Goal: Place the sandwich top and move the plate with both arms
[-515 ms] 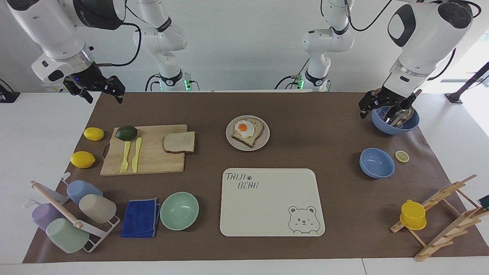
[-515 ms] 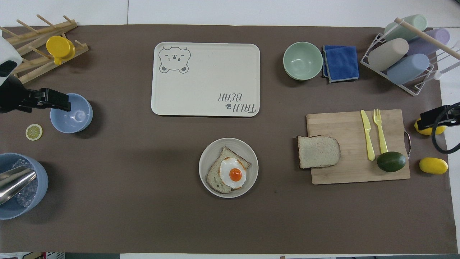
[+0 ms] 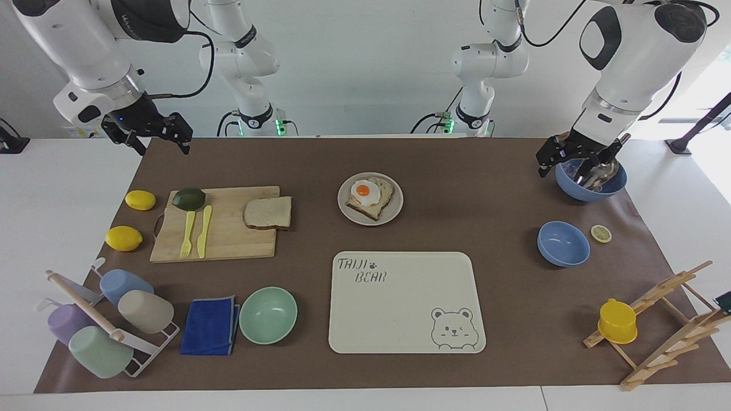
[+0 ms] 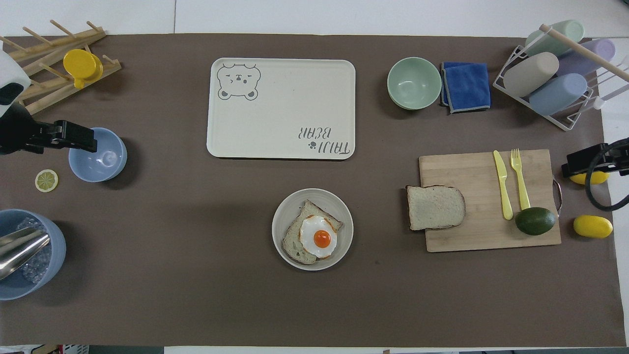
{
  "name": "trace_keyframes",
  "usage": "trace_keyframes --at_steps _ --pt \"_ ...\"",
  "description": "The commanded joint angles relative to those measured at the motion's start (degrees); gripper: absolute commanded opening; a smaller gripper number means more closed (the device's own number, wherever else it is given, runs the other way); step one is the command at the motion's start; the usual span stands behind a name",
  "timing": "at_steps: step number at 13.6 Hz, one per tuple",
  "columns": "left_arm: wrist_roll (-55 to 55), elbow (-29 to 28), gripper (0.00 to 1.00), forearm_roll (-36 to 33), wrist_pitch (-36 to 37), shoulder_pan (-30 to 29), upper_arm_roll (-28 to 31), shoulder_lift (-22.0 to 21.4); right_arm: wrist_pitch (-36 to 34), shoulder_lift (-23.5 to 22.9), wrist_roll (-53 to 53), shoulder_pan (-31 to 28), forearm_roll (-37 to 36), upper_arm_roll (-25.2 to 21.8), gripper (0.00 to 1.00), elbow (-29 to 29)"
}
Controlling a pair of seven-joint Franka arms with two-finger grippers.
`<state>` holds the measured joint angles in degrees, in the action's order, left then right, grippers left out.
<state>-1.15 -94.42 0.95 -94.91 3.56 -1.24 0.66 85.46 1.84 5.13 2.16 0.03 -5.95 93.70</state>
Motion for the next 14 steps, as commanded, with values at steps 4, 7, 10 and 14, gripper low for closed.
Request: trace_keyframes --at_steps 4,7,10,14 --pt "0.35 -1.03 1.0 -0.95 -0.02 -0.66 -0.61 -1.1 12.78 1.68 -5.7 12.58 0.94 0.67 1.0 8.85" --pt "0.35 -0.95 1.0 -0.95 -0.02 -0.66 -0.61 -1.1 18.05 -7.88 -22.66 23.39 -6.77 0.67 1.0 9.3" --pt "0.35 -1.03 1.0 -0.95 -0.02 -0.66 -0.61 -1.1 22.03 -14.04 -30.52 27.44 -9.51 0.67 1.0 12.37" --pt "0.27 -0.95 1.0 -0.95 -0.02 -0.66 -0.61 -1.1 21.85 -20.12 -40.29 32.03 -23.92 0.68 1.0 17.55"
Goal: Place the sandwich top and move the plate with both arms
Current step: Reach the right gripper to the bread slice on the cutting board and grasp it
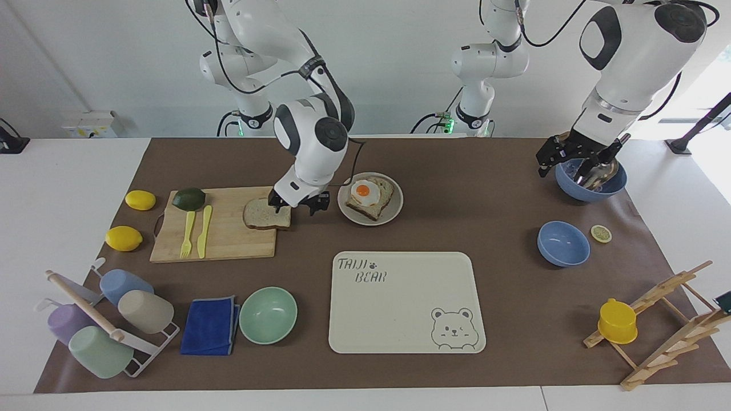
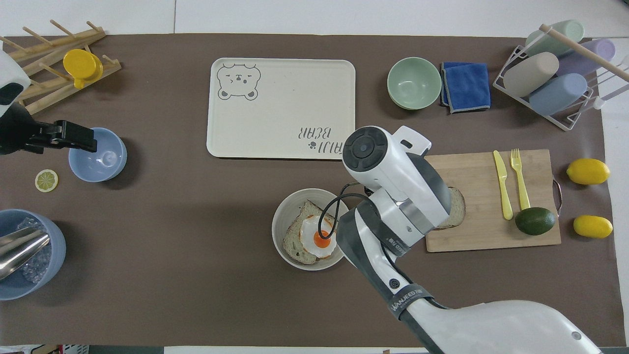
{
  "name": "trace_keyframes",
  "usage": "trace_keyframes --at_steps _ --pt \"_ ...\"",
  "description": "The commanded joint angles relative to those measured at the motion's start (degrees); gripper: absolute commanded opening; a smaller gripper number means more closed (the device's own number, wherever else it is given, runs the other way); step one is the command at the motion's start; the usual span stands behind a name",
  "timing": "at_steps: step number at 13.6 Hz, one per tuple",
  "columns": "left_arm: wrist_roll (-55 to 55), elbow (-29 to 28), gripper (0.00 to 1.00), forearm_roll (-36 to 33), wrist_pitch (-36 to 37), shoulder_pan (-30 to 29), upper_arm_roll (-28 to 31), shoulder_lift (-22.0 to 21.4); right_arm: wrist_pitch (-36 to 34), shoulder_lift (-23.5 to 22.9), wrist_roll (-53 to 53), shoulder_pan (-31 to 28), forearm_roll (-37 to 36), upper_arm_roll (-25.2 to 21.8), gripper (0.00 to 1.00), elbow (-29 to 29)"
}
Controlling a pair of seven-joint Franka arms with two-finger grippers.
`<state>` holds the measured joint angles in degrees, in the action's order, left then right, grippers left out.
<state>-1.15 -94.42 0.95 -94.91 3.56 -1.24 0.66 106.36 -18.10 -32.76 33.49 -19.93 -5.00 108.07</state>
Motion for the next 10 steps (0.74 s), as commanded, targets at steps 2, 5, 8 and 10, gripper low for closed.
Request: trace_keyframes --at_steps 2,5,8,10 --pt "0.35 -1.03 1.0 -0.95 -0.02 -0.66 -0.61 -1.1 2.18 0.08 -3.01 0.34 -7.84 -0.28 1.0 7.05" --pt "0.35 -1.03 1.0 -0.95 -0.02 -0.66 -0.61 -1.1 1.84 0.78 -2.84 0.34 -8.02 -0.28 1.0 9.17" --pt "0.35 -1.03 1.0 -0.95 -0.02 -0.66 -0.61 -1.1 1.31 1.4 -1.44 0.7 -9.34 -0.19 0.92 10.84" --pt "0.35 -1.03 1.0 -0.95 -0.02 -0.66 -0.61 -1.1 0.52 1.4 0.85 0.78 -9.34 -0.19 0.29 10.58"
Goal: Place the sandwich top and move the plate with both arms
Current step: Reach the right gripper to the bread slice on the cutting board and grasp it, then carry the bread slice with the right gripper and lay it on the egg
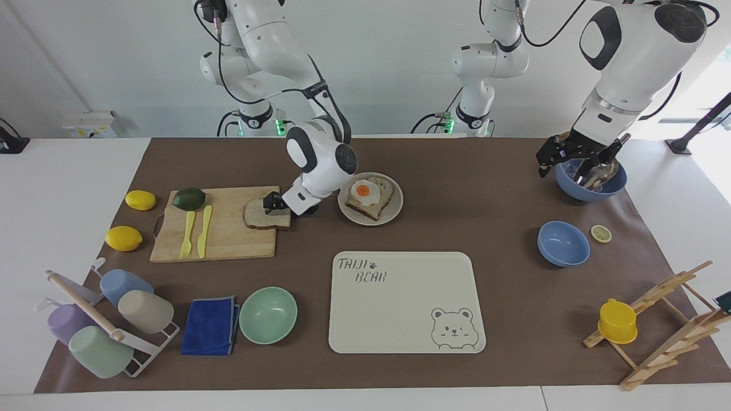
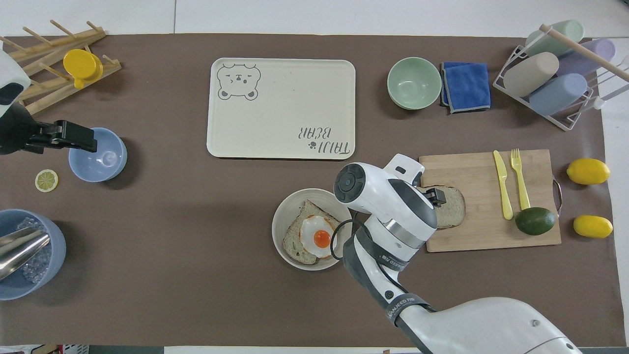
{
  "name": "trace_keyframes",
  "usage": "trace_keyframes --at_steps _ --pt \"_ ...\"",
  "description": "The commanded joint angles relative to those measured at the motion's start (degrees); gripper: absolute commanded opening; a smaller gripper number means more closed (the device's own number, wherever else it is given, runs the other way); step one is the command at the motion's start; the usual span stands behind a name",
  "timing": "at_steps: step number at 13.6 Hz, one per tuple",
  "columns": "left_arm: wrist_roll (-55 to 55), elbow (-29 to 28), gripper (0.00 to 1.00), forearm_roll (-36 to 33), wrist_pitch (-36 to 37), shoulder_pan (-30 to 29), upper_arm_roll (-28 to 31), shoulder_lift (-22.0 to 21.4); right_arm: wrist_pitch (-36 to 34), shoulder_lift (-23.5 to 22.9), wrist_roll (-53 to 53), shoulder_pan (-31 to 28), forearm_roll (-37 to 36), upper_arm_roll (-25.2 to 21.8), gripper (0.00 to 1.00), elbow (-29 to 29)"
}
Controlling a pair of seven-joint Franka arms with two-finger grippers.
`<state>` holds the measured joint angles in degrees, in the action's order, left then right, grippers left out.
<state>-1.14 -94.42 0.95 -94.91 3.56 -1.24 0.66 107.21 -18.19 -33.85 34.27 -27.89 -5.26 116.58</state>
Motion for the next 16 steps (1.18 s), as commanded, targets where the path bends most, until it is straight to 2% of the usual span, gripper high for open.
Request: trace_keyframes --at_steps 1,2,7,11,13,16 --pt "0.27 -1.03 1.0 -0.95 -0.02 -0.66 -0.61 -1.1 -1.03 1.49 1.95 0.09 -1.38 0.08 0.03 1.47" --pt "0.35 -1.03 1.0 -0.95 -0.02 -0.66 -0.61 -1.1 -2.0 1.32 2.03 0.44 -1.38 0.25 0.0 0.5" --pt "0.35 -0.95 1.0 -0.95 -0.02 -0.4 -0.69 -1.1 -9.55 -0.17 5.81 2.37 -0.5 1.04 0.0 -9.06" --pt "0.27 -0.95 1.0 -0.95 -0.02 -0.75 -0.61 -1.1 -18.7 -4.03 4.85 5.79 0.46 8.94 0.0 -23.74" --pt "0.35 -1.03 1.0 -0.95 -0.1 -0.58 -0.69 -1.1 -15.74 -4.57 1.71 10.35 1.16 9.66 0.0 -24.91" --pt "0.27 -1.03 1.0 -0.95 0.07 -0.48 -0.69 -1.1 -6.68 -5.01 -5.77 12.39 7.58 9.66 0.0 -23.59"
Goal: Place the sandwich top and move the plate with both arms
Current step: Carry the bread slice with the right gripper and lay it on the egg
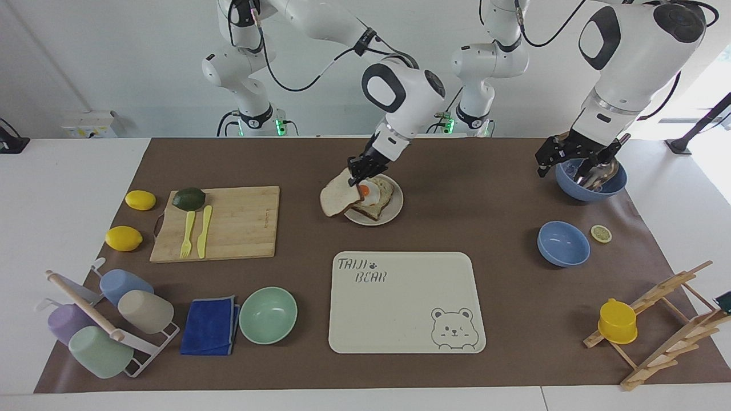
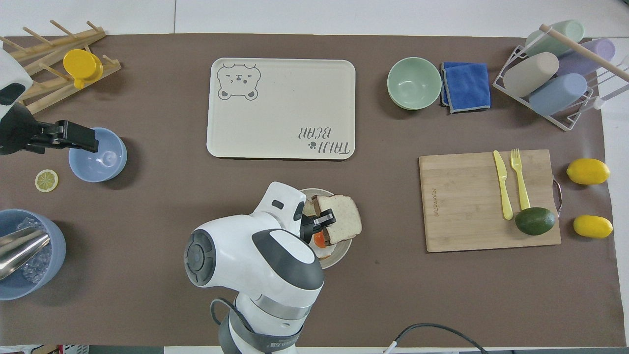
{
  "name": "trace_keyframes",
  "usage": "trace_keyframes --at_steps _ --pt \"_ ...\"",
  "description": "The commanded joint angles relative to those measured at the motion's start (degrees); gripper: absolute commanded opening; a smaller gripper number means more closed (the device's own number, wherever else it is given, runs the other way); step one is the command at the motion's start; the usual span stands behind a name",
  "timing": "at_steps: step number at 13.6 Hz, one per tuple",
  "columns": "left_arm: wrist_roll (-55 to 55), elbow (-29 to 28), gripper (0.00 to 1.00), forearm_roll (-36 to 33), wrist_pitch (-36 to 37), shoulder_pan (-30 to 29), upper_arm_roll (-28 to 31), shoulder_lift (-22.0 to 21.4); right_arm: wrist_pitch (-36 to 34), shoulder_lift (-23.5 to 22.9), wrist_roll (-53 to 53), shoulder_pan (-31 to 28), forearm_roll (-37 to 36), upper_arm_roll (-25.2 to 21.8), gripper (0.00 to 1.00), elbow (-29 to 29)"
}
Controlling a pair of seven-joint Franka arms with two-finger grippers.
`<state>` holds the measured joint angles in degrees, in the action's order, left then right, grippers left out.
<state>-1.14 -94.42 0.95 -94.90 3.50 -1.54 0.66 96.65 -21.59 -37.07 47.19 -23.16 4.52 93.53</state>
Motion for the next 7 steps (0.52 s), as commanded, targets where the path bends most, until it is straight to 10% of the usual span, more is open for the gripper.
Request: trace_keyframes --at_steps 1,5,6,7 --pt "0.27 -1.03 1.0 -0.95 -0.02 -0.51 -0.4 -1.1 4.51 -1.87 -4.13 -0.52 3.55 -0.04 0.0 -0.37" --pt "0.18 -1.12 1.0 -0.95 0.07 -0.51 -0.4 -1.19 10.82 -1.35 -9.68 -0.25 6.9 -0.04 0.0 3.23" --pt "0.26 -1.12 1.0 -0.95 -0.1 -0.51 -0.4 -1.19 11.02 -1.35 -9.68 -0.34 6.99 -0.04 0.35 3.24" --pt "0.18 -1.21 1.0 -0.95 -0.28 -0.51 -0.4 -1.19 11.02 -1.35 -9.77 -0.34 6.99 -0.04 0.99 2.89"
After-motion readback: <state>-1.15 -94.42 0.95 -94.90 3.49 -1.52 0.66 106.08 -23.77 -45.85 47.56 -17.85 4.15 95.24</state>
